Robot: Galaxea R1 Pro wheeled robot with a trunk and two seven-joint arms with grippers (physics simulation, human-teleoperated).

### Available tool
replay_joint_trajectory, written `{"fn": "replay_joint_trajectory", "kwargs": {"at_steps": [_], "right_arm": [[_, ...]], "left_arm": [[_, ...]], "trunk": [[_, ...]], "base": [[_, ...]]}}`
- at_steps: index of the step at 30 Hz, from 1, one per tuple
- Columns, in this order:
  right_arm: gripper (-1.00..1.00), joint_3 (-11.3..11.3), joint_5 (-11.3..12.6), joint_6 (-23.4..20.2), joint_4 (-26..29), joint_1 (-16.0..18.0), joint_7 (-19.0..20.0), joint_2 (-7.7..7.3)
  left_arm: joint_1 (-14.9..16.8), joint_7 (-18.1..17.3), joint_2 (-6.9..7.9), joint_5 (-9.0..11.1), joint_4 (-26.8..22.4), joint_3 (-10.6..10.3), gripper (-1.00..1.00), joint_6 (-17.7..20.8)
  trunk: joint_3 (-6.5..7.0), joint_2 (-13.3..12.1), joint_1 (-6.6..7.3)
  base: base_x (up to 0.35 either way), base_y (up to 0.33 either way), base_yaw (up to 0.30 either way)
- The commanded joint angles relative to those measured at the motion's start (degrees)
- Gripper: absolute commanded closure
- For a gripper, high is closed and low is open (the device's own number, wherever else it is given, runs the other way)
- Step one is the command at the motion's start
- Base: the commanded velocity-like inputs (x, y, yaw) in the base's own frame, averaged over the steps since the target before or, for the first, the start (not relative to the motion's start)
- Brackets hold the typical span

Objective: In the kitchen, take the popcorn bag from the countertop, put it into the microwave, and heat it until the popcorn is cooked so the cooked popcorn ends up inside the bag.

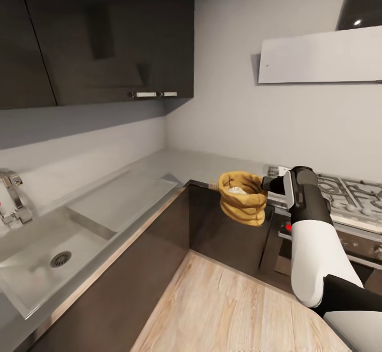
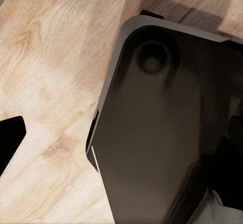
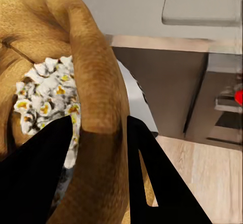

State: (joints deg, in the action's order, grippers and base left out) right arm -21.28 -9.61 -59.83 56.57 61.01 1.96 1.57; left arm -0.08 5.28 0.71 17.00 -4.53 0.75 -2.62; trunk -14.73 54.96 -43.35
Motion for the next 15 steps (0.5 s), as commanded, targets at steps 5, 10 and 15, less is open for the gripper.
{"fn": "replay_joint_trajectory", "kwargs": {"at_steps": [5,10,15], "right_arm": [[1.00,-0.20,-0.31,-0.17,0.03,0.07,0.15,-0.23],[1.00,-0.25,-0.24,-0.17,-1.14,0.07,0.30,-1.94],[1.00,-0.25,-0.24,-0.17,-2.47,0.07,0.32,-2.26]], "left_arm": [[-0.01,0.09,0.00,0.25,-0.04,0.04,-1.00,-0.10],[-0.01,0.09,0.00,0.28,0.05,0.07,-1.00,-0.10],[-0.01,-0.29,0.00,0.24,0.05,0.05,-1.00,-0.10]], "trunk": [[0.04,0.05,-0.01],[0.19,0.05,-0.01],[0.33,0.05,-0.01]], "base": [[0.000,0.000,-0.281],[0.000,0.000,-0.282],[0.000,0.000,-0.282]]}}
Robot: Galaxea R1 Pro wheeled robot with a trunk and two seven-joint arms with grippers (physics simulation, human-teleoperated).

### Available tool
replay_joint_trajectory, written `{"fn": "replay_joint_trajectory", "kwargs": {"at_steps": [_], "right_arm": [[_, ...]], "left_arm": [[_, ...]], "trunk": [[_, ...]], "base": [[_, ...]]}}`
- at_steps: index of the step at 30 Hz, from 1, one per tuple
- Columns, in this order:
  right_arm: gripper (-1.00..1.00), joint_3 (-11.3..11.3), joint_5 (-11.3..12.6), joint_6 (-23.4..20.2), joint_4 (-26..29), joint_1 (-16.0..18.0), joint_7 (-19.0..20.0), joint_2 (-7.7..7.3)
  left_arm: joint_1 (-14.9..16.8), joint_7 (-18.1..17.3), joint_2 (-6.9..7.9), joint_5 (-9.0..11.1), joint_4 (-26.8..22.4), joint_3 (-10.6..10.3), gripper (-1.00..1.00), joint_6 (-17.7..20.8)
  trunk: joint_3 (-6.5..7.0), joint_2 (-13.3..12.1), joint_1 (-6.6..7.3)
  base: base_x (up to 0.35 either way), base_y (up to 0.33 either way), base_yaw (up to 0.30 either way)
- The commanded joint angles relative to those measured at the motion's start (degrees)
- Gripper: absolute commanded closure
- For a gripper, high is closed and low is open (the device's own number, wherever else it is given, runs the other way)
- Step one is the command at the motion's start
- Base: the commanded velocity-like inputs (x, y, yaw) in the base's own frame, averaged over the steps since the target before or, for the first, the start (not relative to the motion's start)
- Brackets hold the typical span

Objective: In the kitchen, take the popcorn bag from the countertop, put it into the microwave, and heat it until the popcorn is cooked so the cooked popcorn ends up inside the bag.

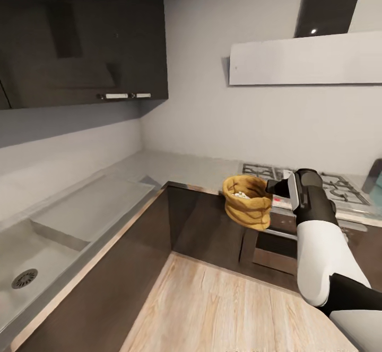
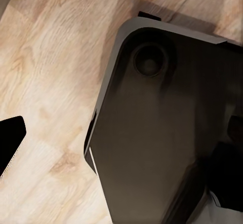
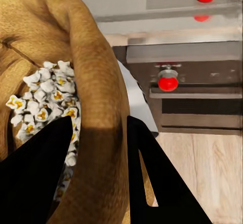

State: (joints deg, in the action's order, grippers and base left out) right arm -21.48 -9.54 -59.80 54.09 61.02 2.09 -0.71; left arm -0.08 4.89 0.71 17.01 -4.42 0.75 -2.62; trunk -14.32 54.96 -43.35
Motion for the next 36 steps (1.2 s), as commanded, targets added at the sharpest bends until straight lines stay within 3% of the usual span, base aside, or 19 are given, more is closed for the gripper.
{"fn": "replay_joint_trajectory", "kwargs": {"at_steps": [1,36], "right_arm": [[1.00,-0.05,-0.32,-0.20,-0.19,0.06,0.20,0.02],[1.00,-0.05,-0.30,-0.20,-1.27,-1.08,0.70,-0.43]], "left_arm": [[-0.01,0.06,-0.01,0.22,-0.11,0.04,-1.00,-0.10],[-0.01,0.58,-0.54,0.22,-0.68,0.04,-1.00,-0.10]], "trunk": [[-0.04,0.05,-0.01],[0.91,0.05,-0.01]], "base": [[0.000,0.000,-0.282],[0.000,0.000,-0.282]]}}
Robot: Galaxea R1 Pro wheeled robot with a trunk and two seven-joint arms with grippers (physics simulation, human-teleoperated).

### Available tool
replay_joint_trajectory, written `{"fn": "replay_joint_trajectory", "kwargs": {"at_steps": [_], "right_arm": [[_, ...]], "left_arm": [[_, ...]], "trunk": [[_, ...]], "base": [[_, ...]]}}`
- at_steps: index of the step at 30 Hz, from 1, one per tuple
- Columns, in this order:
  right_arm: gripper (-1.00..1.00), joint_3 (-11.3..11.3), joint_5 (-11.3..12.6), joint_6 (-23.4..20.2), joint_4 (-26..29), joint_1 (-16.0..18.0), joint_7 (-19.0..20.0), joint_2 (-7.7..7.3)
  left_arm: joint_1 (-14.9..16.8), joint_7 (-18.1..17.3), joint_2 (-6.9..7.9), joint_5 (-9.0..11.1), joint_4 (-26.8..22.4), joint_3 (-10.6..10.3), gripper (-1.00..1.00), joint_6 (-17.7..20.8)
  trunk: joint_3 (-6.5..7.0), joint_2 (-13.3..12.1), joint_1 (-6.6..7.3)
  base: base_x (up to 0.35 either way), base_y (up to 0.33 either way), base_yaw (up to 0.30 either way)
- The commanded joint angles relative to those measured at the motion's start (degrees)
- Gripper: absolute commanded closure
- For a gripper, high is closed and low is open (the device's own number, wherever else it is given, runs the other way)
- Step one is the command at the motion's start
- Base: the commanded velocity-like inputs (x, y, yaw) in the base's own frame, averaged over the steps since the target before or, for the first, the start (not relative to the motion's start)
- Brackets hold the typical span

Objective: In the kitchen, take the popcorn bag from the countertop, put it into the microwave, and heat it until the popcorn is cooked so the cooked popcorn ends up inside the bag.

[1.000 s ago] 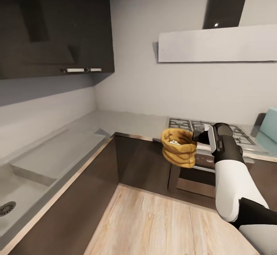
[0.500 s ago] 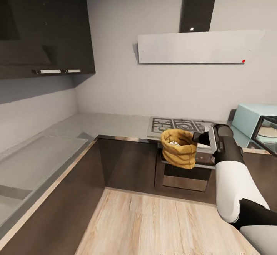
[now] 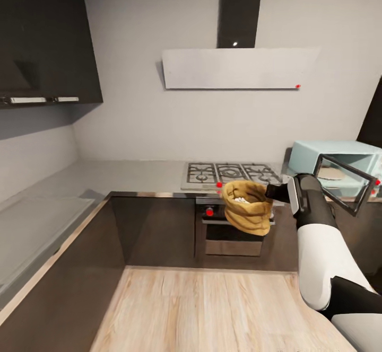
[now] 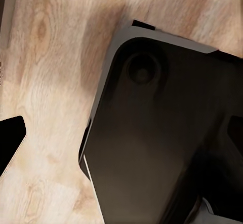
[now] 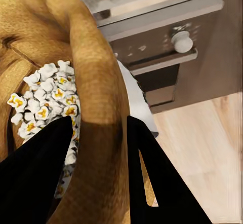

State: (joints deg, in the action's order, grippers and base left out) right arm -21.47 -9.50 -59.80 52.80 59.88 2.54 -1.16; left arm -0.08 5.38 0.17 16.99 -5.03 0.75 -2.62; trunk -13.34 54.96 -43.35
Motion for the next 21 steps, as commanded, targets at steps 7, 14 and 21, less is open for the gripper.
{"fn": "replay_joint_trajectory", "kwargs": {"at_steps": [7,14,21], "right_arm": [[1.00,-0.06,-0.33,-0.20,0.02,0.06,0.25,0.02],[1.00,-0.07,-0.35,-0.20,0.02,0.06,0.27,-0.35],[1.00,-0.06,-0.18,-0.20,0.02,0.06,0.28,-1.64]], "left_arm": [[-0.01,0.16,0.09,0.25,-0.05,0.04,-1.00,-0.10],[-0.01,0.16,0.00,0.24,-0.06,0.04,-1.00,-0.10],[-0.01,0.16,0.02,0.24,-0.03,0.04,-1.00,-0.10]], "trunk": [[0.08,0.05,-0.01],[0.24,0.05,-0.01],[0.39,0.05,-0.01]], "base": [[0.000,0.000,-0.282],[0.000,0.000,-0.282],[0.000,0.000,-0.282]]}}
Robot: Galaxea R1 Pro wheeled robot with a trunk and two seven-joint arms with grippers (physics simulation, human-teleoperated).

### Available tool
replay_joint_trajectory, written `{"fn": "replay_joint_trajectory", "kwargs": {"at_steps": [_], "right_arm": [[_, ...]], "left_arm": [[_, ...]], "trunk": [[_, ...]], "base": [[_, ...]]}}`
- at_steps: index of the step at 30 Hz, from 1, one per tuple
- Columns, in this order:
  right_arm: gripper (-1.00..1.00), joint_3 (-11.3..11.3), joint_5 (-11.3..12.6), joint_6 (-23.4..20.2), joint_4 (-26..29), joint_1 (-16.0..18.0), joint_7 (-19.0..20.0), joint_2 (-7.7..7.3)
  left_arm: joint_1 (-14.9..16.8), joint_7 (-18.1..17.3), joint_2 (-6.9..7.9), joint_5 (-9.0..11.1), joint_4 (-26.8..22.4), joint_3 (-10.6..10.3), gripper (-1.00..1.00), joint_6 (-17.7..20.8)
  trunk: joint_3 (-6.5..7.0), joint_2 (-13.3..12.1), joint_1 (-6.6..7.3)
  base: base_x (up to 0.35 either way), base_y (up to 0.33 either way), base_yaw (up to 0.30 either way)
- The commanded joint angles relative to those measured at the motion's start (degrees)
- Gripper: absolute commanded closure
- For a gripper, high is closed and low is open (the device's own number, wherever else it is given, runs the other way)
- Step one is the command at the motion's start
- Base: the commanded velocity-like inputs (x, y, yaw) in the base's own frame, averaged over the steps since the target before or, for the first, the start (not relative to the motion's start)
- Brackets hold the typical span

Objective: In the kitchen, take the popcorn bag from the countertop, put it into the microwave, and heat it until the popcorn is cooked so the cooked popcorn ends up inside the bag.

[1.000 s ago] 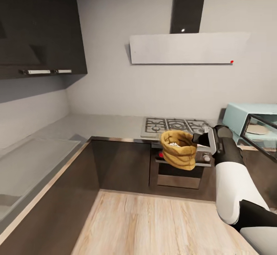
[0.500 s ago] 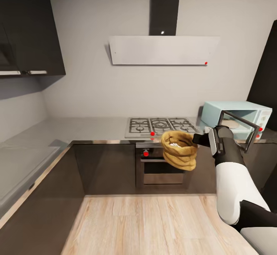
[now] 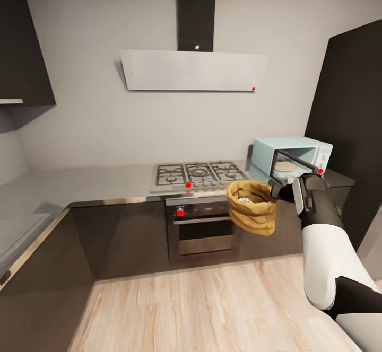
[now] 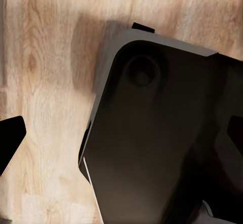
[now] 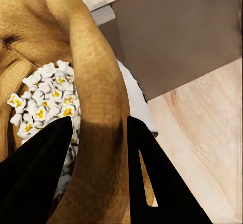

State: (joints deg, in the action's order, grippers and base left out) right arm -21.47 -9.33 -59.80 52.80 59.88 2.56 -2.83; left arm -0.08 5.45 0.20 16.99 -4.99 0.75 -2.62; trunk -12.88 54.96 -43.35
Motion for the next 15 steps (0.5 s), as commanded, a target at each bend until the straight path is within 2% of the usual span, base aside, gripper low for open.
{"fn": "replay_joint_trajectory", "kwargs": {"at_steps": [1,9,15], "right_arm": [[1.00,-0.06,-0.34,-0.20,0.02,0.06,0.25,-0.01],[1.00,-0.11,-0.33,-0.20,0.02,0.06,0.24,-0.07],[1.00,-0.07,-0.33,-0.20,0.02,0.06,0.25,-0.84]], "left_arm": [[-0.01,0.09,0.02,0.24,-0.07,0.04,-1.00,-0.10],[-0.01,0.09,0.06,0.24,-0.04,0.04,-1.00,-0.10],[-0.01,0.09,0.09,0.25,-0.03,0.04,-1.00,-0.10]], "trunk": [[-0.05,0.05,-0.01],[0.13,0.05,-0.01],[0.26,0.05,-0.01]], "base": [[0.000,0.000,-0.282],[0.000,0.000,-0.282],[0.000,0.000,-0.282]]}}
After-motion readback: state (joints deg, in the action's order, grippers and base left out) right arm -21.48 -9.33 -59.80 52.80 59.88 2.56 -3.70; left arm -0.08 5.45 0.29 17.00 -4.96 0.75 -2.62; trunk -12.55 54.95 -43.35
